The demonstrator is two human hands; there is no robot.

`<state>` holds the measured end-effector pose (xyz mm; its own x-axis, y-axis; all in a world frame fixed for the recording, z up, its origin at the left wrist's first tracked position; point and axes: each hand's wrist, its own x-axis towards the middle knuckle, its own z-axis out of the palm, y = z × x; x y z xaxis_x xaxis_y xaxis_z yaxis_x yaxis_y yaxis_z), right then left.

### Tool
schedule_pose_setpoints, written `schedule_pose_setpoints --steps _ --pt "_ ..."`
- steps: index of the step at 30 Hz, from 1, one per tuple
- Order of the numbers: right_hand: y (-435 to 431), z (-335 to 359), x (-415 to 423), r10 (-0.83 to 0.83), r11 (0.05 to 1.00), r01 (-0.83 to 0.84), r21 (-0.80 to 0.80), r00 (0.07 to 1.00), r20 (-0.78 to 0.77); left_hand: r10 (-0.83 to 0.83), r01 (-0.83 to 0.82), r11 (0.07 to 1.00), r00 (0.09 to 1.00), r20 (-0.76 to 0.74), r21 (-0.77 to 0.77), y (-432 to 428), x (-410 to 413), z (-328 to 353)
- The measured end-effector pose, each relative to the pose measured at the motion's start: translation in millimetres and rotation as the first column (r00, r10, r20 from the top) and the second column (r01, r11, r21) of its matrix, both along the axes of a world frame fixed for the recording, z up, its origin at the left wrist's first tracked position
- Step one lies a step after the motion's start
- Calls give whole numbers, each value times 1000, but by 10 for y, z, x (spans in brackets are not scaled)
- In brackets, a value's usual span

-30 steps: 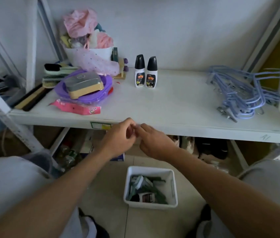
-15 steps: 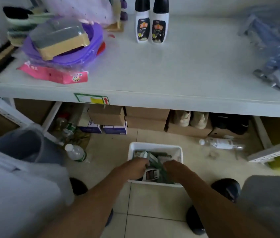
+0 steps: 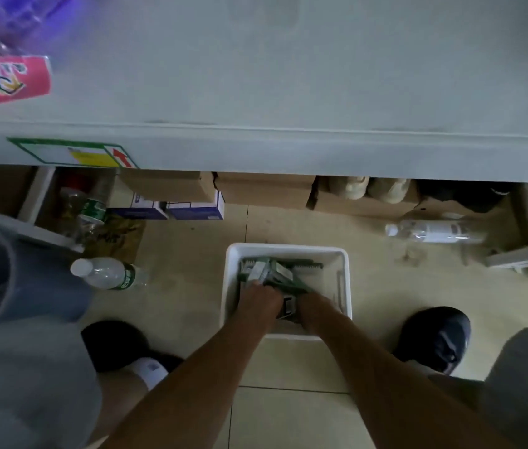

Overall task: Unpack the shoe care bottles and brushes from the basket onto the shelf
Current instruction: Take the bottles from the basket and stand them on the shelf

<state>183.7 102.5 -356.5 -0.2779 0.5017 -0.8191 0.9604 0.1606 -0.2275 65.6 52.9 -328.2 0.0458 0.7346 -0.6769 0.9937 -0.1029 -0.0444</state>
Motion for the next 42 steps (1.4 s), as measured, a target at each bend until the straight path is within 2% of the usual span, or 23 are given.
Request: schedule_pose_setpoints --steps 1,2,3,5,6,9,14,17,19,21,23,24,26,28,30,32,36,41,42 --pt "-18 16 -8 -13 999 12 -33 1000 -28 17 -17 1000 999 42 5 28 -16 2" --pt "-1 98 -25 -3 993 8 -118 999 39 26 -27 999 998 60 18 44 -38 24" --pt "20 47 -34 -46 998 47 -35 999 19 43 -48 998 995 94 47 44 -77 9" --pt "41 -66 -22 -7 1000 8 -16 998 60 108 -129 987 972 209 93 36 -147 51" --pt "52 -119 -19 43 999 -43 2 996 78 184 -225 969 933 310 102 44 -208 77" --pt "94 -78 -16 120 992 -124 38 988 92 426 -474 879 734 530 -50 167 -439 179" --pt "122 37 -15 152 987 -155 50 987 53 463 -579 815 636 617 -15 315 -818 553" --pt "146 211 -27 125 978 -120 174 992 -21 481 -685 728 496 723 -15 258 -996 797" --pt "143 320 -6 114 946 -73 315 987 -115 475 -756 652 347 809 -58 184 -1071 916" --pt "172 388 -18 179 897 -101 430 973 -145 456 -818 538 83 886 -201 107 -1108 926" --pt "200 402 -52 194 883 -73 464 956 -219 409 -867 378 -157 899 -324 17 -1129 882" --pt "192 423 -85 212 879 -66 472 942 -262 393 -877 305 -239 888 -371 -31 -1142 877" --pt "152 476 -181 315 850 -129 510 901 -298 388 -875 210 -335 859 -436 -120 -1172 859" --pt "74 485 -327 476 791 -270 549 835 -275 414 -864 201 -352 840 -461 -196 -1192 851" --pt "-28 501 -517 659 666 -444 600 727 -194 453 -859 220 -330 828 -462 -260 -1200 827" --pt "-139 480 -666 755 561 -576 595 651 -82 479 -864 223 -306 823 -451 -301 -1203 808" --pt "-251 469 -786 721 620 -659 426 693 23 497 -896 226 -231 836 -382 -307 -1225 712" --pt "-247 404 -913 493 791 -517 327 855 161 529 -889 266 -188 828 -372 -275 -1204 578" --pt "-238 349 -901 458 828 -477 294 879 136 535 -883 275 -188 824 -381 -276 -1198 556"
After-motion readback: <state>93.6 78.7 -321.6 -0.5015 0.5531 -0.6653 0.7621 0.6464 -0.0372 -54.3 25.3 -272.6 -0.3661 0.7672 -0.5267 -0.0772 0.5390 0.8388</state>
